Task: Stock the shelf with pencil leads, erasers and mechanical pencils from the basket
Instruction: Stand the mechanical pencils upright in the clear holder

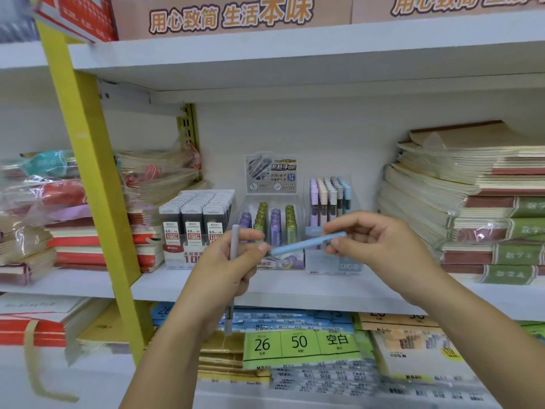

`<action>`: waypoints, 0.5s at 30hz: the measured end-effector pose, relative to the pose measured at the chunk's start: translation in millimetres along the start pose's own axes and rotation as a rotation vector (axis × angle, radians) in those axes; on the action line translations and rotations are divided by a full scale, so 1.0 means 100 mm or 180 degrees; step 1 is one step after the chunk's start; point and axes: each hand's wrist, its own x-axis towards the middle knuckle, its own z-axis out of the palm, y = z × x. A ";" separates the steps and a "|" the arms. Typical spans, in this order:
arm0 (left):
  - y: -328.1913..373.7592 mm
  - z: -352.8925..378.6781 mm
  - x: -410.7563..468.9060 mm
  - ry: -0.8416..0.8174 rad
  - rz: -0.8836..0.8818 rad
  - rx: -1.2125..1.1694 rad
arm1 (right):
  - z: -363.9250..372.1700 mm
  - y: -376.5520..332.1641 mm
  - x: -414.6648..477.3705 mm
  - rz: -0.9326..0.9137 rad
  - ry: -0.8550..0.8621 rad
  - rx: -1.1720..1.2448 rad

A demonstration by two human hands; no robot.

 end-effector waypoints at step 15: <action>-0.04 0.45 -0.02 0.0081 0.0296 0.0465 | 0.11 -0.02 -0.02 -0.0755 -0.0548 -0.2413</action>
